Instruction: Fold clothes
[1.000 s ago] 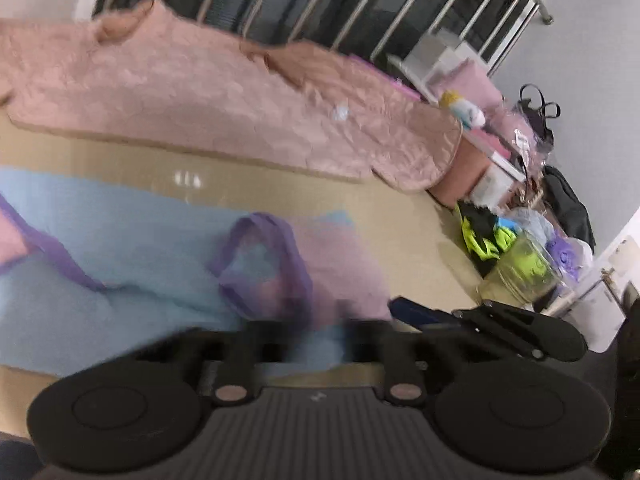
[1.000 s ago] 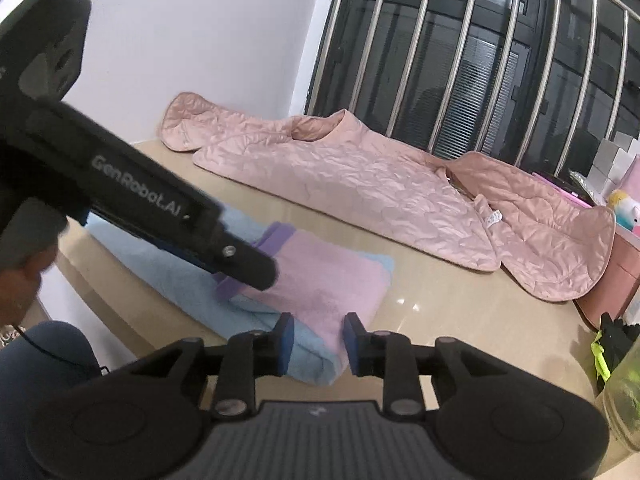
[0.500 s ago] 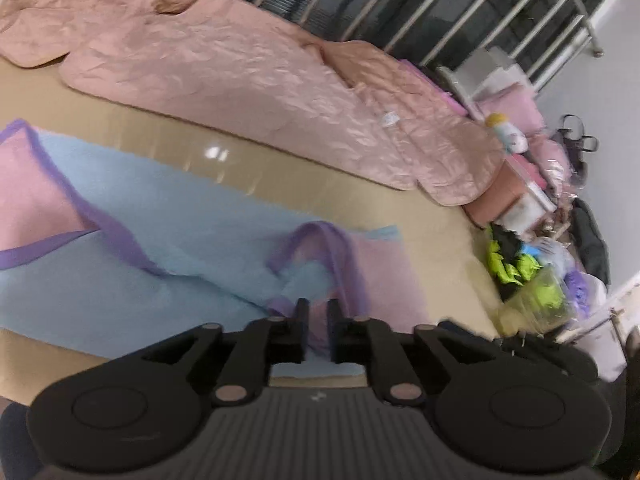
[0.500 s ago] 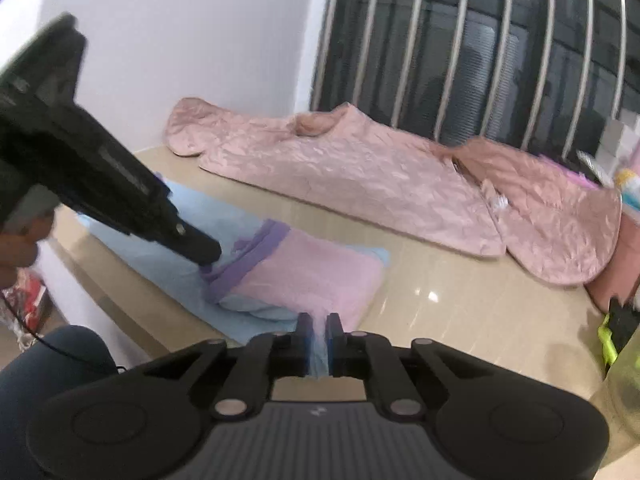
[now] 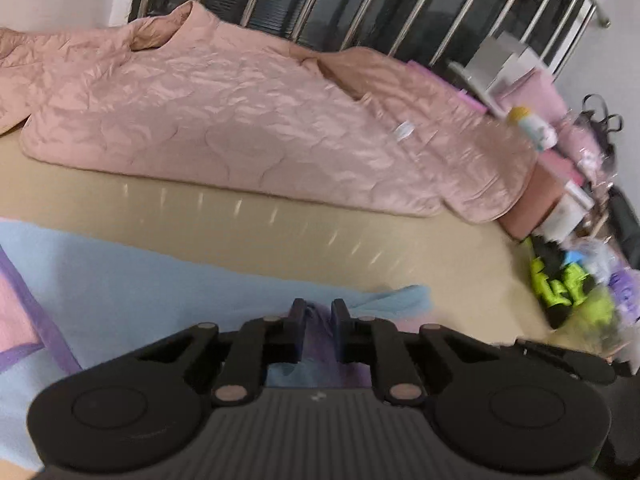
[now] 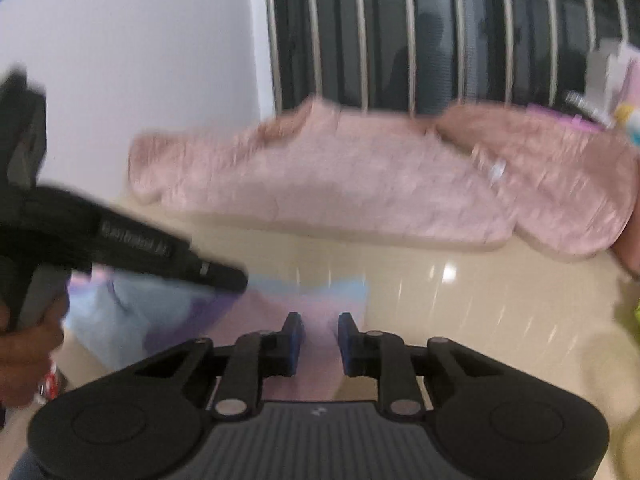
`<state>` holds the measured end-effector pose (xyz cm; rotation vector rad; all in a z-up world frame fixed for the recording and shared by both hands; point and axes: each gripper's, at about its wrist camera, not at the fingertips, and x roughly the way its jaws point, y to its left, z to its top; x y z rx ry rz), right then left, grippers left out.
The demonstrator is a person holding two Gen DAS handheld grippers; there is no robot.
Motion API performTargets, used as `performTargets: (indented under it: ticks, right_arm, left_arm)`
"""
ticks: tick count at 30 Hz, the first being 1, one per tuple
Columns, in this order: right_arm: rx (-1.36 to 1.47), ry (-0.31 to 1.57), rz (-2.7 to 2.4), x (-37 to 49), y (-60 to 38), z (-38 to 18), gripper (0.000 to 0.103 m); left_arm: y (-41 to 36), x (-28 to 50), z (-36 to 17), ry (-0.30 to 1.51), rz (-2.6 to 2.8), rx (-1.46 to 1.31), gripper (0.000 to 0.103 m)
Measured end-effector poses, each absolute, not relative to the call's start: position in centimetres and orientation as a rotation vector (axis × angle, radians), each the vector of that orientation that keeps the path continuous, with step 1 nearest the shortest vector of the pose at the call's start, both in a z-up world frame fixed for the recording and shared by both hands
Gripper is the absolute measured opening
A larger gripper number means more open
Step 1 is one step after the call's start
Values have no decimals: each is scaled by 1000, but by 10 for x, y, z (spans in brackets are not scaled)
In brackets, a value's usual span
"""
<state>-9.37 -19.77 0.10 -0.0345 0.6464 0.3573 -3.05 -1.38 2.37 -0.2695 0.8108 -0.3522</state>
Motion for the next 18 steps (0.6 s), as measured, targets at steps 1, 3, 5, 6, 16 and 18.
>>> performTargets:
  ticks: [1,3,5,6,16,18]
  right_arm:
    - [-36,652,350,-95,-197,-4,20]
    - [-28,657,349,-96,-199,-1,20]
    - [21,625,354,-100,-209,8,23]
    - [44,615,357,-100,-213,11,32]
    - [219,723,416,-46,-232,-2,38]
    - [219,736,424,-39,-226,-5,33]
  left_arm:
    - [-13,-32,23,812,-348,-276,13]
    - [-10,-36,21,813,-339,-289,18]
    - [-3,-45,25,800,-332,-303,31]
    - [3,-53,29,787,-333,-295,42]
    - [98,-106,42,739,58,-290,52]
    - [120,-109,40,734,197,-291,52]
